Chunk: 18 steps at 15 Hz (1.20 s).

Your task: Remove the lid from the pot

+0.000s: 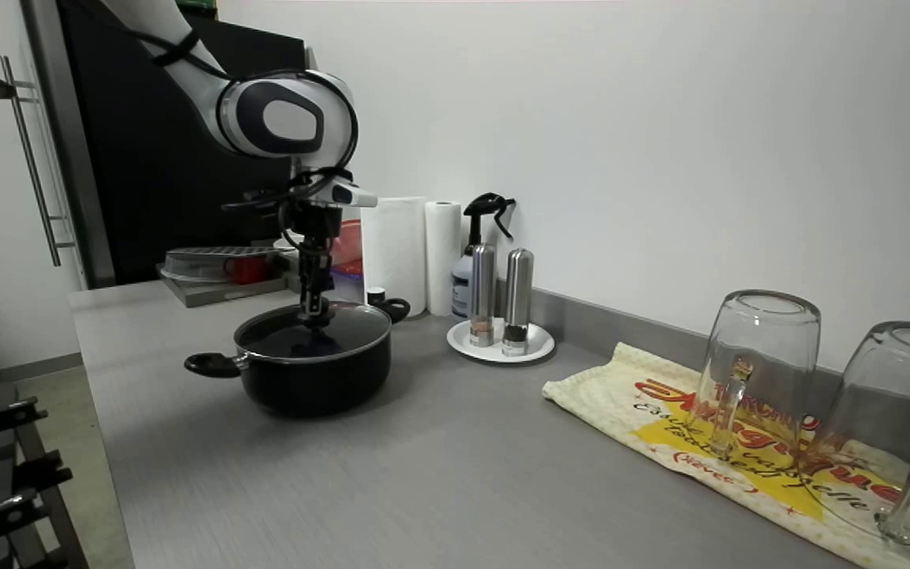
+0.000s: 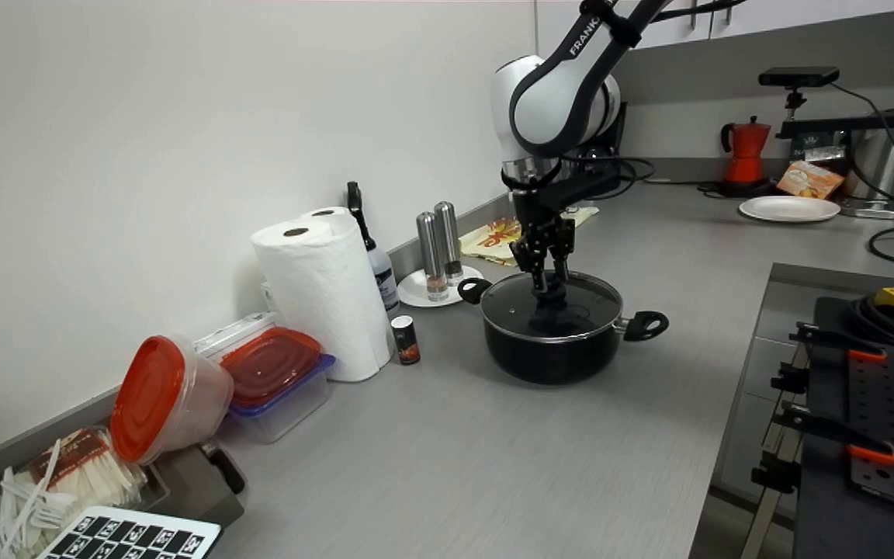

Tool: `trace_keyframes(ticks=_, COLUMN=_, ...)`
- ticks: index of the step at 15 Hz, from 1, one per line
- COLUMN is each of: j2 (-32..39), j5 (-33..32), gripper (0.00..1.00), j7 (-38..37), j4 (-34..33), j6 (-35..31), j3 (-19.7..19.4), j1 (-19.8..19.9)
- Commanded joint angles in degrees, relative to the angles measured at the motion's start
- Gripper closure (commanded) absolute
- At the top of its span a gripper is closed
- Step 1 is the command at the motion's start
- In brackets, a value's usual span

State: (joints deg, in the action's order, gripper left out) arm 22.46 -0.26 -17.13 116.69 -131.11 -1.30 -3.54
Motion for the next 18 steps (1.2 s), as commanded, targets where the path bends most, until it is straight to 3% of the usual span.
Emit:
trace_keyframes(ticks=1, j2=-2.9, j5=-0.2, gripper=0.75, j7=0.4, j4=-1.2, j6=2.4, j3=0.0, j1=-0.4)
trace_keyframes(ticks=9, j2=-10.2, j5=-1.1, gripper=0.75, j7=1.8, j4=-1.5, j6=2.8, j3=2.3, j1=-2.1)
trace_keyframes(ticks=18, j2=-12.4, j5=-0.9, gripper=0.75, j7=1.2, j4=-2.4, j6=5.0, j3=10.3, j1=-9.2)
